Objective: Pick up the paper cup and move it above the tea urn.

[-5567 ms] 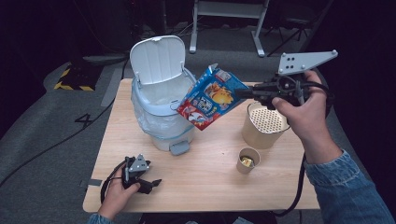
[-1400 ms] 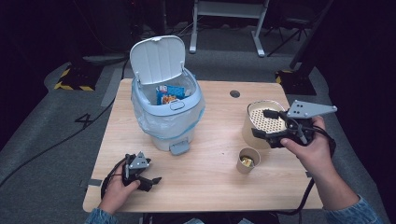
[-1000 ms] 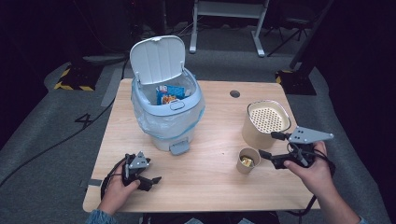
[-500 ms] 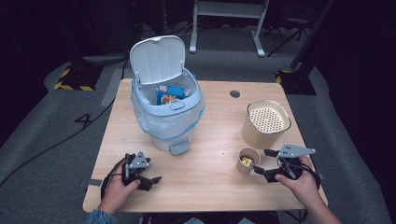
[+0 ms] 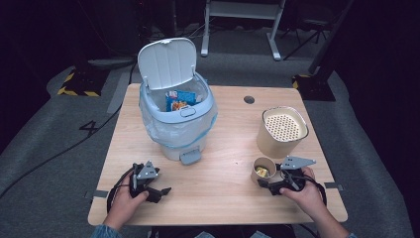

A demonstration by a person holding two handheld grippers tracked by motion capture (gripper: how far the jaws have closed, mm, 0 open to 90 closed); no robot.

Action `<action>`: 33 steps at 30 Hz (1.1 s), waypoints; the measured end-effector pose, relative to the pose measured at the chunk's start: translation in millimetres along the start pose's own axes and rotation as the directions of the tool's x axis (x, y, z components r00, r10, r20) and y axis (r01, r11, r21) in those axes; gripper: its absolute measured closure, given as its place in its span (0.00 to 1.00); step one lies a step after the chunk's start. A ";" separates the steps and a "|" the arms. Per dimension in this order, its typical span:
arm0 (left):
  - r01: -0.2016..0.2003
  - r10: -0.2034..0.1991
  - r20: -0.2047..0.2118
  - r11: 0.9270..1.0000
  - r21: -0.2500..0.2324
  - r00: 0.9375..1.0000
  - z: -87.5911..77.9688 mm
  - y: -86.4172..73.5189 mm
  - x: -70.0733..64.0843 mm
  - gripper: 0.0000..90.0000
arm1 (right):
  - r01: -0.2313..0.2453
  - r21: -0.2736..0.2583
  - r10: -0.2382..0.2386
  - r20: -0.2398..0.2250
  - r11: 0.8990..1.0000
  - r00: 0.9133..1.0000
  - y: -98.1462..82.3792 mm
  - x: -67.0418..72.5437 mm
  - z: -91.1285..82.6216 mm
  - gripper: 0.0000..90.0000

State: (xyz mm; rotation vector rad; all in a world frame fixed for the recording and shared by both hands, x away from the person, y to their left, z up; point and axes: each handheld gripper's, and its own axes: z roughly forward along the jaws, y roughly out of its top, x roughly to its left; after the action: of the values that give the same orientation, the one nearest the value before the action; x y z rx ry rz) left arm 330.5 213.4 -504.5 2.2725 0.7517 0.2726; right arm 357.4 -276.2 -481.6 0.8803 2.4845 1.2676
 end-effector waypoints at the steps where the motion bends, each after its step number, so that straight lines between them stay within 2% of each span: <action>1: 0.000 0.000 0.000 1.000 0.000 1.000 0.0 0.0 0.0 0.18 | 0.003 0.003 -0.003 0.001 1.000 1.000 -0.6 0.4 2.6 0.21; 4: 0.000 0.000 0.000 1.000 0.000 1.000 0.0 0.0 0.0 0.18 | 0.015 -0.009 -0.015 -0.012 1.000 1.000 -1.5 -0.3 11.2 0.28; 6: 0.000 0.000 0.000 1.000 0.000 1.000 0.0 0.0 0.0 0.18 | 0.013 -0.026 -0.014 -0.017 1.000 1.000 -1.2 -0.7 13.4 0.29; 13: 0.000 0.000 0.000 1.000 0.000 1.000 0.1 0.0 0.1 0.18 | 0.015 -0.067 -0.016 -0.026 0.998 1.000 -3.0 -2.2 15.2 0.32; 19: 0.000 0.000 0.000 1.000 0.000 1.000 0.0 0.0 0.1 0.18 | 0.014 -0.082 -0.016 -0.034 0.997 0.999 -3.0 -4.0 11.7 0.35; 20: 0.000 0.000 0.000 1.000 0.000 1.000 0.0 0.0 0.1 0.18 | 0.008 -0.085 -0.012 -0.044 0.996 0.999 -1.2 -4.2 8.2 0.35; 25: 0.000 0.000 0.000 1.000 0.000 1.000 0.1 0.0 0.0 0.18 | 0.010 -0.097 -0.012 -0.027 0.995 1.000 6.9 -3.1 -5.1 0.35; 27: 0.000 0.000 0.000 1.000 0.000 1.000 0.0 0.0 0.1 0.18 | 0.011 -0.102 -0.014 -0.024 0.995 1.000 14.5 -2.9 -16.8 0.35; 33: -0.001 0.001 0.001 1.000 -0.001 1.000 0.2 0.2 0.7 0.18 | 0.009 -0.121 -0.012 -0.021 0.993 1.000 27.3 -7.7 -36.9 0.35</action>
State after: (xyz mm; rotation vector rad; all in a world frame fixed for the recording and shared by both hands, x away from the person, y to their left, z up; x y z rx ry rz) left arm 331.2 213.6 -504.5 2.2721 0.7505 0.2724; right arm 358.5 -293.0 -438.2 0.8269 2.3957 1.4149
